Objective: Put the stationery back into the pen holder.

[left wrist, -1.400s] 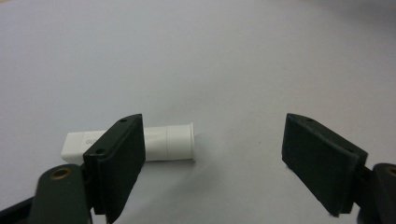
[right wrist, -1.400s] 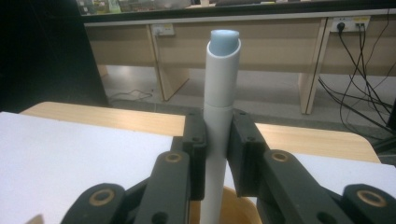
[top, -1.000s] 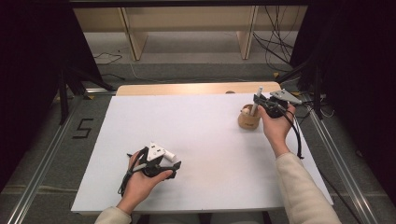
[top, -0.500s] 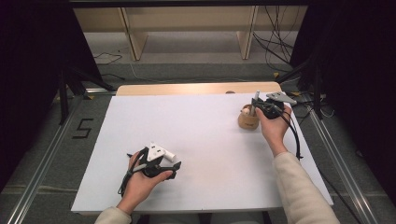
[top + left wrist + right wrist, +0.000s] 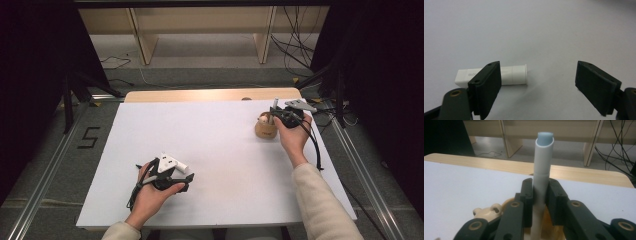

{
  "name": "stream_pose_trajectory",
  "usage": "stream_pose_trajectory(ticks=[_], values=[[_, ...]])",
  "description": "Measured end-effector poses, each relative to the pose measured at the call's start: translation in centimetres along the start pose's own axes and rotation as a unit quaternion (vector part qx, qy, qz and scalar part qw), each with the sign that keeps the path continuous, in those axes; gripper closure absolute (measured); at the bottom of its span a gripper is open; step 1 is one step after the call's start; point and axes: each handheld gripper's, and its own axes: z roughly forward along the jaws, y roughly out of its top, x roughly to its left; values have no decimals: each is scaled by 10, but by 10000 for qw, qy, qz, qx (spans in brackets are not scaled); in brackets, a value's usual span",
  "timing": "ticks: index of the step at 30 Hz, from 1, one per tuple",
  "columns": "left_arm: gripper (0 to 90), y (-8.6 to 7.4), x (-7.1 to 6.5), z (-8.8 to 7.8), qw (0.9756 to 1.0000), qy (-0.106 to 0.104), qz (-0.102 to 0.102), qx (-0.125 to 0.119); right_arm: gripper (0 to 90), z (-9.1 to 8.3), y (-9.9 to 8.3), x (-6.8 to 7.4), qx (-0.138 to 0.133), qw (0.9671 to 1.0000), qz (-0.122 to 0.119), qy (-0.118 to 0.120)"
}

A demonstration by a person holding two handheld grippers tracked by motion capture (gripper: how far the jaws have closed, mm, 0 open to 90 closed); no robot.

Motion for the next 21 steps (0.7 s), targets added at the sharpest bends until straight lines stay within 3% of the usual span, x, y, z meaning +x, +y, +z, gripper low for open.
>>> stream_pose_trajectory(ticks=[9,21], values=[[206,0,1,-1,10000,1,-22,0,620,-1,0,-1,87,9997,-128,-169],[207,0,4,-4,10000,34,-37,-18,534,-15,-2,-3,137,9997,0,-182]])
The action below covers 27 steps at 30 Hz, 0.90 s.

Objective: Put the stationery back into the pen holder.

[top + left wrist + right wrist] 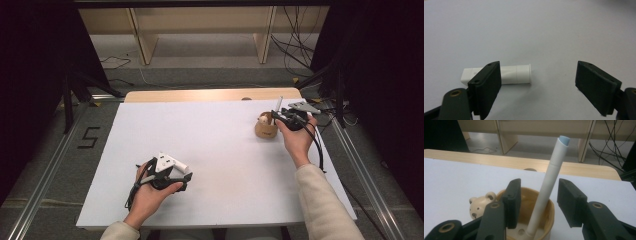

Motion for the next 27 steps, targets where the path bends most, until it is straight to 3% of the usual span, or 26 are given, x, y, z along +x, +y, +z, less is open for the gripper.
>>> stream_pose_trajectory(ticks=[15,22,27], values=[[208,-3,7,-2,9999,109,-64,51,451,-20,-7,6,160,9998,-11,99],[207,-5,12,-5,9997,181,-115,76,428,-32,-15,14,282,9989,-176,325],[208,-9,17,-8,9995,242,-195,98,416,-39,-19,22,216,9984,-201,483]])
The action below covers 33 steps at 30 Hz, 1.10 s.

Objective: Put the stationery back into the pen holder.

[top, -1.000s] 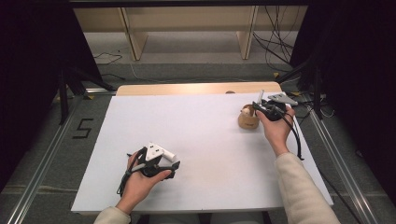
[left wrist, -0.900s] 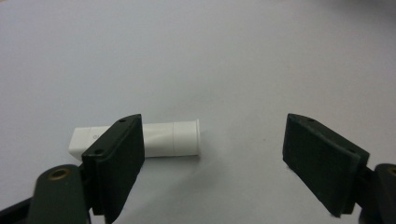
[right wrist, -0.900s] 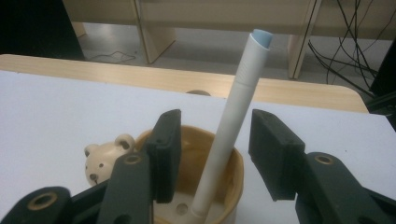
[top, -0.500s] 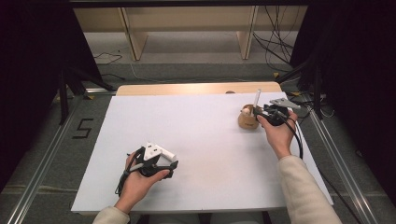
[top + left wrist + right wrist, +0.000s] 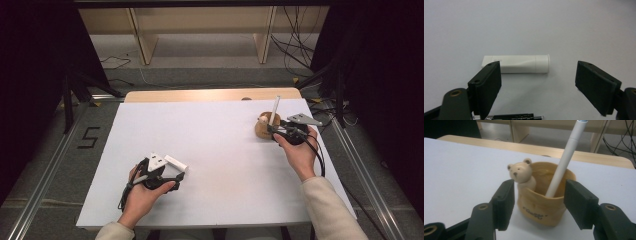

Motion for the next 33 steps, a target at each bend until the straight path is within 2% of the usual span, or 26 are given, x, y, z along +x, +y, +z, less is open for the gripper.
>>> stream_pose_trajectory(ticks=[9,15,22,25,28,29,30,31,33], values=[[213,-4,7,-5,9999,90,-52,9,382,-8,-10,13,-37,9997,-94,234],[242,-3,13,-6,9997,177,-175,-45,363,-12,-16,18,-19,9992,-128,366],[288,-4,21,-8,9990,353,-251,-82,359,-11,-23,34,-25,9976,-197,664],[310,-4,23,-8,9986,458,-272,-72,353,-6,-29,50,72,9949,-324,956],[334,-4,25,-8,9981,549,-284,-47,351,-2,-32,63,115,9926,-406,1142],[334,-4,26,-9,9978,589,-292,-22,351,-2,-32,63,115,9926,-406,1142],[349,-4,27,-9,9976,626,-299,-10,350,1,-35,74,177,9901,-490,1303],[349,-4,29,-9,9973,656,-327,-5,350,1,-35,74,177,9901,-490,1303],[354,-5,31,-9,9968,730,-334,13,349,4,-38,83,227,9876,-538,1459]])
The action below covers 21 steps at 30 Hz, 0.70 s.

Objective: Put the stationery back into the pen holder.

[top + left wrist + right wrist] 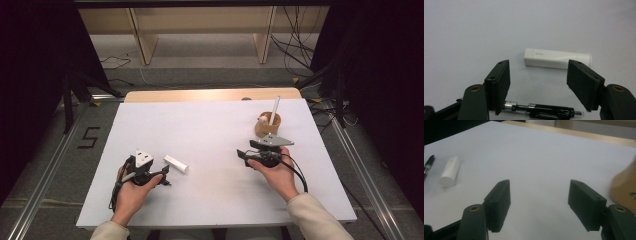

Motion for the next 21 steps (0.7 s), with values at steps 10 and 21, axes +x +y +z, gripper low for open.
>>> stream_pose_trajectory(ticks=[10,21], values=[[353,-1,4,3,10000,19,-95,-9,347,29,0,44,134,9976,-325,597],[353,0,3,3,9999,-1,-99,-35,350,69,4,95,368,9909,-762,1047]])
